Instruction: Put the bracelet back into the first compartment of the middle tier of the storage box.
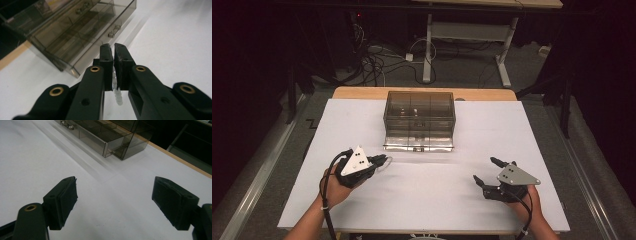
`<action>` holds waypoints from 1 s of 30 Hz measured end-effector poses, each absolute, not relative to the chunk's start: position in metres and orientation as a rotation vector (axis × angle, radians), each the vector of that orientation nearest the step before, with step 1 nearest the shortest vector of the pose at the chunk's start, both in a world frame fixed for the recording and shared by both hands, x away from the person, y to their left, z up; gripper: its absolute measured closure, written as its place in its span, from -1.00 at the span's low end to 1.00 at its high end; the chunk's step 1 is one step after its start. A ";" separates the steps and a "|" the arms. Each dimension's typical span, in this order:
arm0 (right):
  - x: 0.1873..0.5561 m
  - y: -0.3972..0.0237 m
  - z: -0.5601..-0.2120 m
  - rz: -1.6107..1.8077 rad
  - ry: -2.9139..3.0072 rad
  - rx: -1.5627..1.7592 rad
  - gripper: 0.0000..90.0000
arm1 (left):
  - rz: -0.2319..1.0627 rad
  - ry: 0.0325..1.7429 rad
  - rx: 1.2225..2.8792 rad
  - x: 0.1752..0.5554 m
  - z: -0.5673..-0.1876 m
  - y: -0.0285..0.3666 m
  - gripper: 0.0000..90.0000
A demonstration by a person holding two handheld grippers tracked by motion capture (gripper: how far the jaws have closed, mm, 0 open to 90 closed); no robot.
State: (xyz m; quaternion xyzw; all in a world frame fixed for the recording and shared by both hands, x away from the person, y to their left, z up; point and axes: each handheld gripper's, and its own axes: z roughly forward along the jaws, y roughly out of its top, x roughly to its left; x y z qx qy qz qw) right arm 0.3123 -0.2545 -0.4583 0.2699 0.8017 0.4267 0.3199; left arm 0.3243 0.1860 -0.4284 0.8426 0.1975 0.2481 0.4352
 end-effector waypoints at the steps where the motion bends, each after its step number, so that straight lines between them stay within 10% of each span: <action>1: 0.312 -0.254 -0.459 1.121 2.108 0.711 -0.53 | 0.621 0.477 2.096 0.324 -0.428 0.184 0.86; 30: 0.312 -0.256 -0.459 1.117 2.104 0.718 -0.53 | 0.620 0.459 2.060 0.359 -0.410 0.161 0.86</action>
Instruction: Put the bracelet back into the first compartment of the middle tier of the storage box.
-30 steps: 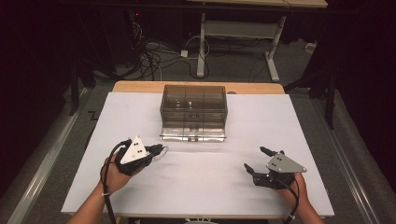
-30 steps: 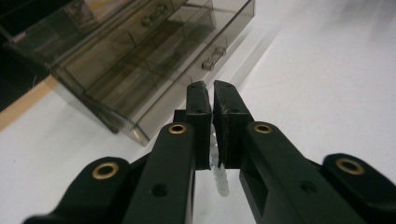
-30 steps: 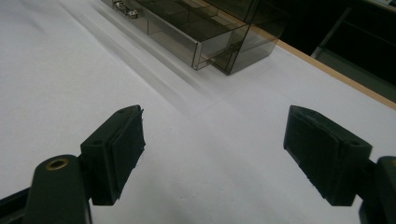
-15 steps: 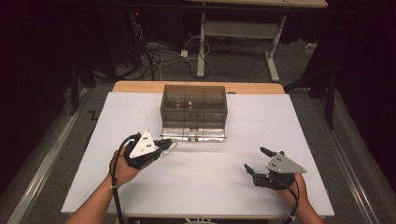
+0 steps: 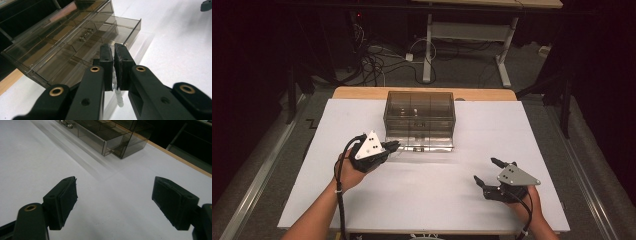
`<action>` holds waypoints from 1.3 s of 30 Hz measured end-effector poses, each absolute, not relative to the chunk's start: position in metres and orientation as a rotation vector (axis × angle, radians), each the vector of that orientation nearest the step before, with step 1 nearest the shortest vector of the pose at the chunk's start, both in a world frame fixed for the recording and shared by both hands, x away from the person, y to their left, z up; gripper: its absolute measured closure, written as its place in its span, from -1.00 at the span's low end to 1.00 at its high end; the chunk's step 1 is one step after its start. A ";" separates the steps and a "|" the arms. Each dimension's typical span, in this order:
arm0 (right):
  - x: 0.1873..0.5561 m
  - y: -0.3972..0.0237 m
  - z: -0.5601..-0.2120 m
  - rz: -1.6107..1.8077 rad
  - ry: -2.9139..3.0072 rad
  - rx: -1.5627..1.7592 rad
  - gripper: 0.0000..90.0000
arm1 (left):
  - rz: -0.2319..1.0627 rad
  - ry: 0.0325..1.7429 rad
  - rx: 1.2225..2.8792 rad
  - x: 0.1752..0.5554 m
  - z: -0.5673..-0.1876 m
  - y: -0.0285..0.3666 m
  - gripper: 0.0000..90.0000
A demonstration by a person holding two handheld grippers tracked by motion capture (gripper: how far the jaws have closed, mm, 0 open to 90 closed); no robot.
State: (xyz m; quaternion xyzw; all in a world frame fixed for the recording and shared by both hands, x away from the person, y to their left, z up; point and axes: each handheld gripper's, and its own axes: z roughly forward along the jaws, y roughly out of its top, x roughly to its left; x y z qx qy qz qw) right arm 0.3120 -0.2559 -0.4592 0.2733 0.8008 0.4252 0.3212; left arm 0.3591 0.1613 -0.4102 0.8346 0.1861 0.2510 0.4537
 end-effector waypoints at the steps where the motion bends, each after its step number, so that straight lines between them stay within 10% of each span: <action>1: 0.312 -0.256 -0.459 1.117 2.103 0.718 -0.53 | 0.618 0.458 2.059 0.360 -0.409 0.161 0.86; 39: 0.311 -0.255 -0.459 1.106 2.101 0.711 -0.54 | 0.608 0.503 2.001 0.410 -0.412 0.147 0.86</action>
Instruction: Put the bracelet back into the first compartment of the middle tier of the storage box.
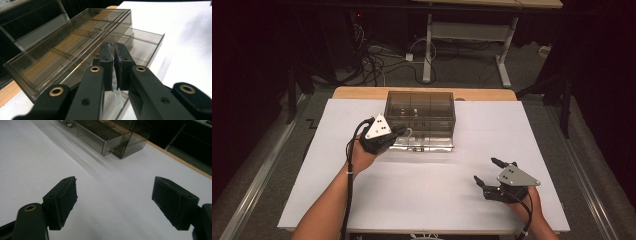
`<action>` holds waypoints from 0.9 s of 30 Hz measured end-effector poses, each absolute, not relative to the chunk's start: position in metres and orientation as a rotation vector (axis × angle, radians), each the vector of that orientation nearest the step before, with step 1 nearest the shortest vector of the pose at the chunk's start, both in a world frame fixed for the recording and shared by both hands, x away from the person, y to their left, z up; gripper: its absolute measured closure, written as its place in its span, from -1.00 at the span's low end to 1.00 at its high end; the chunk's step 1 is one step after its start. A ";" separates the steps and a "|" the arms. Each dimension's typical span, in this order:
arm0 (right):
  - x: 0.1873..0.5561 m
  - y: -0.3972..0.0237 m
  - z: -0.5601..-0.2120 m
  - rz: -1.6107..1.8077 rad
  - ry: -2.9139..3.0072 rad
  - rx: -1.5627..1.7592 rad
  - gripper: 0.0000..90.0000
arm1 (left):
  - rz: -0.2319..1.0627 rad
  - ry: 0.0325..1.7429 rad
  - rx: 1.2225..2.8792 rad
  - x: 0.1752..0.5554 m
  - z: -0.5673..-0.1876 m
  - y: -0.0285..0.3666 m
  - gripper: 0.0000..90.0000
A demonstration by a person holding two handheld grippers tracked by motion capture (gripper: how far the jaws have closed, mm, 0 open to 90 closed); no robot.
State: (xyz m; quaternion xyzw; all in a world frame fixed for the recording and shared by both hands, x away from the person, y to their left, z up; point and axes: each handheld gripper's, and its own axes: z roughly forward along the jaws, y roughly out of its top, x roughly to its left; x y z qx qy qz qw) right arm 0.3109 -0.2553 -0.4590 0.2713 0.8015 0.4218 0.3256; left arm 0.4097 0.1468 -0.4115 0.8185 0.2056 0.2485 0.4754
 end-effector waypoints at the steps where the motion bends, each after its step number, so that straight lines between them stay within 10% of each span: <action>1: 0.311 -0.256 -0.459 1.104 2.099 0.713 -0.54 | 0.602 0.506 2.001 0.411 -0.412 0.147 0.86; 27: 0.309 -0.255 -0.455 1.100 2.076 0.677 -0.52 | 0.648 0.609 2.072 0.421 -0.444 0.159 0.86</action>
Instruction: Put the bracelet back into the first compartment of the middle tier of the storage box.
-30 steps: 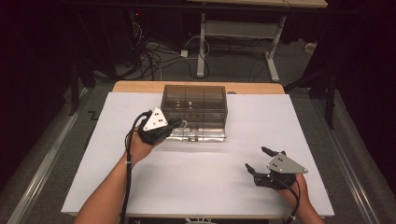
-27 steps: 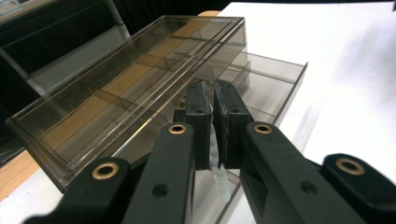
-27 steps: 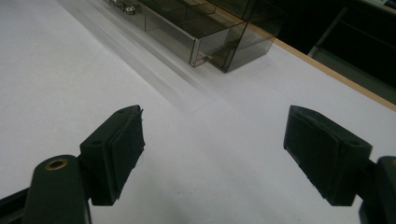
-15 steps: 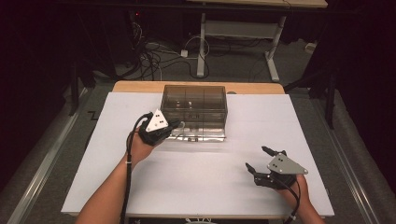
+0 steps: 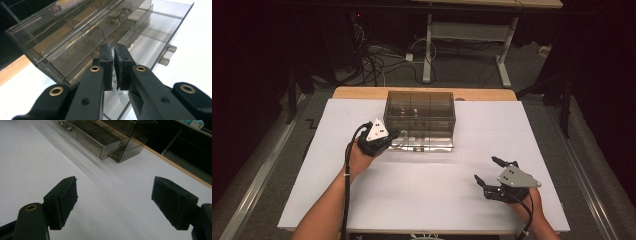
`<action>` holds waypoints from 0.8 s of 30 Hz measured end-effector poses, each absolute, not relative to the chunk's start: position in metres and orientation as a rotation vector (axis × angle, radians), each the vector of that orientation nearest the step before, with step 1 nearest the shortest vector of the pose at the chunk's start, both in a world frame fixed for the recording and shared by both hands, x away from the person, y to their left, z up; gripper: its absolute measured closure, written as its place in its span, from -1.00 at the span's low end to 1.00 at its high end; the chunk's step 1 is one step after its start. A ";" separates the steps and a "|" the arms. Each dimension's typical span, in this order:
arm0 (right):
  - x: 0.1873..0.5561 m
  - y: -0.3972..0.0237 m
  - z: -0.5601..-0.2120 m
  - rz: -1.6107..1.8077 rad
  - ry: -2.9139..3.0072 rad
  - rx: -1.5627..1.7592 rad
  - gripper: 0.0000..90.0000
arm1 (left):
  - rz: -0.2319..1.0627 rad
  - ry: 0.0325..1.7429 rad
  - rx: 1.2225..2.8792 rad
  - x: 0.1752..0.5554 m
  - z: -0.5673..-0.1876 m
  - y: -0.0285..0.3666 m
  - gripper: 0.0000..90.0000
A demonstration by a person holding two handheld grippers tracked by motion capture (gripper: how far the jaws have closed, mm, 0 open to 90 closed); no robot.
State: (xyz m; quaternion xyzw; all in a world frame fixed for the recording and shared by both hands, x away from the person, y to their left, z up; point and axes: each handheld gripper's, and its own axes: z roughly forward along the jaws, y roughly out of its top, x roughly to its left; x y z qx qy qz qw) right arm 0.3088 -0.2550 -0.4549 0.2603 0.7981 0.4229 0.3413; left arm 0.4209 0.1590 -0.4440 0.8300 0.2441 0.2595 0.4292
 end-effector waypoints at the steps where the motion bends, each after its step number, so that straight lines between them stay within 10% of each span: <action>1: 0.309 -0.255 -0.455 1.102 2.076 0.678 -0.52 | 0.651 0.613 2.074 0.422 -0.445 0.159 0.86; 24: 0.309 -0.255 -0.455 1.101 2.081 0.679 -0.52 | 0.731 0.677 2.095 0.430 -0.455 0.162 0.85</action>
